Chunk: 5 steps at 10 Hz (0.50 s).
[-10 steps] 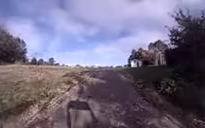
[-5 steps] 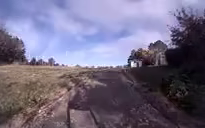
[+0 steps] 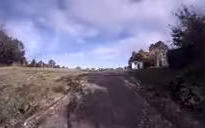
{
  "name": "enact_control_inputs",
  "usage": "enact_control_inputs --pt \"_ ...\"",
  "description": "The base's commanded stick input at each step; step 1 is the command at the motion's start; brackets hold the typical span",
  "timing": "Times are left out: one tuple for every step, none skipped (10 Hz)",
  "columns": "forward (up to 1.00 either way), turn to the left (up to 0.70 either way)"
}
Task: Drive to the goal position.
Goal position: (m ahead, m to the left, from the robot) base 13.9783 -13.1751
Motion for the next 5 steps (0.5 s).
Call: enact_control_inputs --pt "0.7 -0.12" --pt "0.7 -0.12" --pt "0.7 -0.12" --pt "0.7 -0.12" --pt "0.7 -0.11"
